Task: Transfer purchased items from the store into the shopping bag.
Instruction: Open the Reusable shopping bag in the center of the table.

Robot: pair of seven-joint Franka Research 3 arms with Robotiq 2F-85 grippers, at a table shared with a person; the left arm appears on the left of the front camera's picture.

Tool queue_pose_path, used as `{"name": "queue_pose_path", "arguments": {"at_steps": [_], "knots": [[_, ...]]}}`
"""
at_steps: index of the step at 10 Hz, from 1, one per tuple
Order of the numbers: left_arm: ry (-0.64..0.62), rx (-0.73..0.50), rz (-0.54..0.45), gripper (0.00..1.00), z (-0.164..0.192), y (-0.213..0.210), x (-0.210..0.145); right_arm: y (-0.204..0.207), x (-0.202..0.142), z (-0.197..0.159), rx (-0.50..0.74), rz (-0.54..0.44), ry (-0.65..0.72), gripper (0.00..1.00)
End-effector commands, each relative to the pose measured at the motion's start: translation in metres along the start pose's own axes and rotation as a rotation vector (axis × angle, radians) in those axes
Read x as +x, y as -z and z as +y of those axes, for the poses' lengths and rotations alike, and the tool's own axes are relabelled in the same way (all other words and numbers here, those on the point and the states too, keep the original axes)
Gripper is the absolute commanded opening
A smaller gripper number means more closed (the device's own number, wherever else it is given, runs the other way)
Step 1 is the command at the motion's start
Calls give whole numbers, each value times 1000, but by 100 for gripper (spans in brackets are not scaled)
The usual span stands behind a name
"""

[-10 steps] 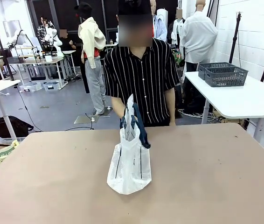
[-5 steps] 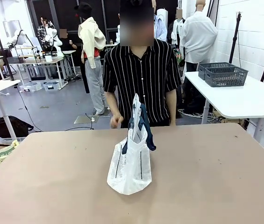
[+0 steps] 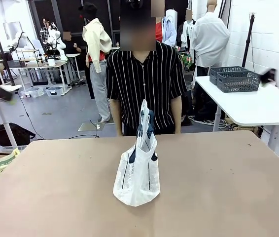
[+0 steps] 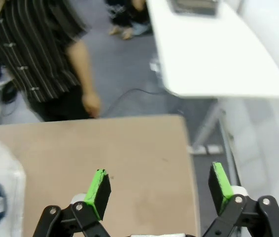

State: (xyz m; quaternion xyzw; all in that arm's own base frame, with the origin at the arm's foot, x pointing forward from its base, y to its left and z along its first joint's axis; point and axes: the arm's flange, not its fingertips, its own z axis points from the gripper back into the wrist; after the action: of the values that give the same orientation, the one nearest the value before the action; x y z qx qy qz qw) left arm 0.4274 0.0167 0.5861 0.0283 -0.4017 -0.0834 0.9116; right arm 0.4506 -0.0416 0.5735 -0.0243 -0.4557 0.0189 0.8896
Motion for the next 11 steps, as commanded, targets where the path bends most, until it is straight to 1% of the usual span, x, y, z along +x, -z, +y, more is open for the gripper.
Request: {"name": "queue_pose_path", "arguments": {"at_steps": [1,2,3,4,5,6,7,9,10,11], "knots": [[138,-161,-9,100,-39,34,50,-5,25,36,268,-6,-144,100],[196,-250,-2,100,-77,49,67,-13,30,72,371,2,-226,100],[255,-303,4,100,-111,61,79,-24,28,100,484,7,-301,100],[282,-368,8,100,-139,71,89,-35,25,120,557,13,-382,100],[270,-438,-19,100,-162,76,96,-39,20,139,555,39,-437,100],[240,-472,-11,100,-175,79,96,-35,16,149,522,44,-462,100],[266,-362,-16,100,-180,71,83,-46,21,162,538,16,-376,100],[266,-362,-16,100,-180,71,83,-46,21,162,538,16,-376,100],[263,-404,-21,100,-192,78,89,-46,21,162,538,16,-376,100],[244,-434,-7,100,-200,80,84,-48,19,161,537,31,-402,100]]}}
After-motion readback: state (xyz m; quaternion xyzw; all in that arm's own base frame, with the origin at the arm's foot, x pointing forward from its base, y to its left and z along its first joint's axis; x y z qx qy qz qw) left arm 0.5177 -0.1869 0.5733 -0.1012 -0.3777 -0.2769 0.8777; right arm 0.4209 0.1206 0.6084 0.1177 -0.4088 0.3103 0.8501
